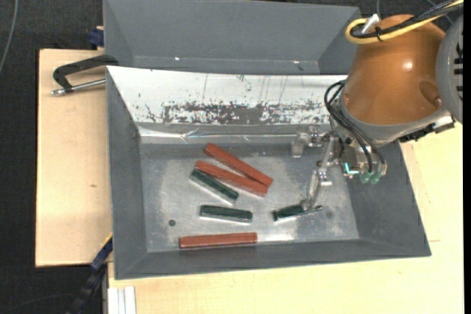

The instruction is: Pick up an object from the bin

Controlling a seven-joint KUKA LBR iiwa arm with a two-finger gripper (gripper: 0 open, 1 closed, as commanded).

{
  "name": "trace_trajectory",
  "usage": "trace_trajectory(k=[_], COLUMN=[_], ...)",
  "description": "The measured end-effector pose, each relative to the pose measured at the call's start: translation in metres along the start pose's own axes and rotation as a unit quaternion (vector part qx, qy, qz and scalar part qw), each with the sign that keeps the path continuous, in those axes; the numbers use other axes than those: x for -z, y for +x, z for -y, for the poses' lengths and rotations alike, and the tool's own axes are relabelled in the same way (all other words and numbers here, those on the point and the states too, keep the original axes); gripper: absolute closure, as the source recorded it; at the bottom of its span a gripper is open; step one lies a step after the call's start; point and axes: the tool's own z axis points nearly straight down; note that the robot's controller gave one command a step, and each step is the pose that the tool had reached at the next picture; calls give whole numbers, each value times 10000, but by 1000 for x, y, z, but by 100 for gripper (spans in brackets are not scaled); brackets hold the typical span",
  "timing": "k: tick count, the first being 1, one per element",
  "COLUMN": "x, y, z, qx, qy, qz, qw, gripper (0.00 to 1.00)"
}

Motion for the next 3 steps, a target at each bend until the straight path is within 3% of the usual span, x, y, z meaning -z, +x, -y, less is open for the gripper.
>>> trace_trajectory(k=[1,2,3], x=[3,-43,-69], y=[-1,4,3], z=[0,12,6], qx=[0,702,1136], qy=[0,4,0], qz=[32,70,25], qw=[10000,9975,9935], gripper=[0,0,0])
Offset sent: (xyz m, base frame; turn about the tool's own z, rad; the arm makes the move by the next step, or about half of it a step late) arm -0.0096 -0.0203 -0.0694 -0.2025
